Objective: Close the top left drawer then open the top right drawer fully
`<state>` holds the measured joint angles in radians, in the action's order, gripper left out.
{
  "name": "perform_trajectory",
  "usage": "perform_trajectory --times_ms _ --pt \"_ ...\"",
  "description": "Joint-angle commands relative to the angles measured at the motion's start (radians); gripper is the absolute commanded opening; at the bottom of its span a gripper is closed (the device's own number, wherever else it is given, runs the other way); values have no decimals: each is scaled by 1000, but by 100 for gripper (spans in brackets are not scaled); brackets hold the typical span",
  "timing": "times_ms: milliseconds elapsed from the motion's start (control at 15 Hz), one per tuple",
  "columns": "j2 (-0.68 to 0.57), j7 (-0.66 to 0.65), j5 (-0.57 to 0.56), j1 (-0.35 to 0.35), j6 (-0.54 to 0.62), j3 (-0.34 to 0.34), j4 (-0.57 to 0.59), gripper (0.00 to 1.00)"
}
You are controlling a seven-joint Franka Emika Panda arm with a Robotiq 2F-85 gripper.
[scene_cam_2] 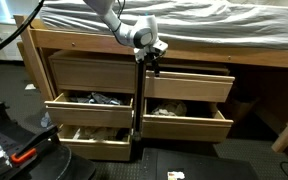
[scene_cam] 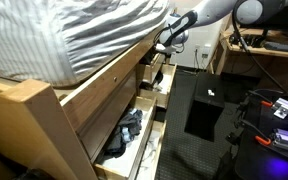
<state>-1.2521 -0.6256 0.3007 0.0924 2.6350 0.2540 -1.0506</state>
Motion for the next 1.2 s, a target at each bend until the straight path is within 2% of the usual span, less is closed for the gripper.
perform_trajectory --times_ms 0,67,200,267,333,733,800,933,1000,1133 --pt "-8 -4 0 0 -3 2 11 100" --pt "-11 -6 0 0 -6 3 20 100" --pt "-24 12 1 52 -14 -85 57 100" --pt "-36 -8 4 57 -38 -94 75 100" --pt "-13 -6 2 23 -8 -51 27 100" --pt "-14 -6 2 23 -7 -54 28 100" --pt "-47 -23 -11 43 -12 -82 73 100" --pt "-98 -95 -22 28 -7 -49 118 100" --pt "-35 -48 -1 23 -4 -57 44 100" --pt "-64 -70 -1 23 0 -55 74 100"
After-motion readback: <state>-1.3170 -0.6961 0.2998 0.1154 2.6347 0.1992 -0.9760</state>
